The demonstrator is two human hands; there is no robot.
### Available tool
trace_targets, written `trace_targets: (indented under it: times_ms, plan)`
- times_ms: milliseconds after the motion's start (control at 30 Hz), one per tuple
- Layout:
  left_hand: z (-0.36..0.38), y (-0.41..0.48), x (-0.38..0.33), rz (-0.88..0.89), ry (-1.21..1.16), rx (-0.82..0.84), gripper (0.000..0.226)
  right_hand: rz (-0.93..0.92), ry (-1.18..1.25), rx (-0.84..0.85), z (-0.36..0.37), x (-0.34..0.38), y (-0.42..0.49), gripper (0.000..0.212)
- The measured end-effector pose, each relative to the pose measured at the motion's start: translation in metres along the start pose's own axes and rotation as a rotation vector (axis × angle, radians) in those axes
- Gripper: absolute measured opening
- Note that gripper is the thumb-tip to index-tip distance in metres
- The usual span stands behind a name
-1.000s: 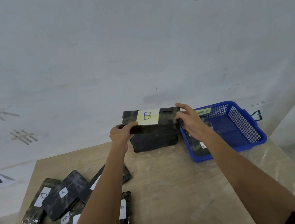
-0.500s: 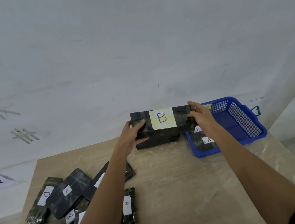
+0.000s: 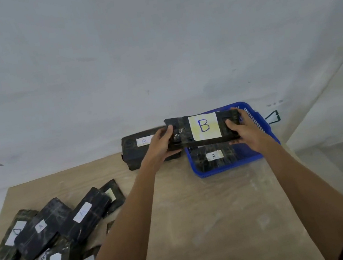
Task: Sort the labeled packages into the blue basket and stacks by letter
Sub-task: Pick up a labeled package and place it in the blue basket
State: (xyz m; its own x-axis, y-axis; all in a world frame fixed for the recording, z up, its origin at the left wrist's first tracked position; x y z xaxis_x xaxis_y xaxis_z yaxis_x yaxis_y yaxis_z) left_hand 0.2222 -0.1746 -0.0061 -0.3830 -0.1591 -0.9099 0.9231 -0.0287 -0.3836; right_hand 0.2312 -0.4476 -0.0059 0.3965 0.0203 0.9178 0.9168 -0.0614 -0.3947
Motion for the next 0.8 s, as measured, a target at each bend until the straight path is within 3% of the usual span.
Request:
trace_targets:
  times_ms: [200,267,333,400,567,800]
  plan:
    - [-0.008,0.026,0.047,-0.027,0.357,-0.24,0.015,0.046,-0.083,-0.016,-0.053,-0.029,0.03,0.049]
    - [-0.022,0.03,0.056,-0.05,0.447,-0.291,0.027,0.039,-0.089,-0.023,-0.056,-0.035,0.035,0.047]
    - [-0.032,0.02,0.072,-0.11,0.491,-0.27,0.036,0.05,-0.122,-0.023,-0.05,-0.046,0.033,0.046]
    - [0.007,0.04,0.107,-0.194,0.493,-0.323,0.038,0.19,-0.177,0.046,-0.083,-0.083,0.072,0.045]
    - [0.007,0.041,0.099,-0.139,0.501,-0.311,0.033,0.144,-0.293,0.043,-0.072,-0.092,0.077,0.053]
    - [0.014,0.055,0.1,-0.153,0.551,-0.289,0.034,0.232,-0.437,0.095,-0.074,-0.106,0.088,0.054]
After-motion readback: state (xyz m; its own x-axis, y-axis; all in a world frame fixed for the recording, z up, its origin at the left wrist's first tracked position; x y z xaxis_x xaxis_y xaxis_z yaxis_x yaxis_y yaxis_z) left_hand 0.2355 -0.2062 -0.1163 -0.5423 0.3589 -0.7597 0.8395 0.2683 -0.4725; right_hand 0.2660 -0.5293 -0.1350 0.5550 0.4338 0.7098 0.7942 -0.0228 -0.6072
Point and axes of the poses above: each hand's wrist, its own y-axis towards the middle knuckle, its own z-axis out of the palm, x = y × z, the point moved 7 cm from there along y, towards the middle knuckle, and after that the axes turned 2 degrees about z, right-handed, at the moved point
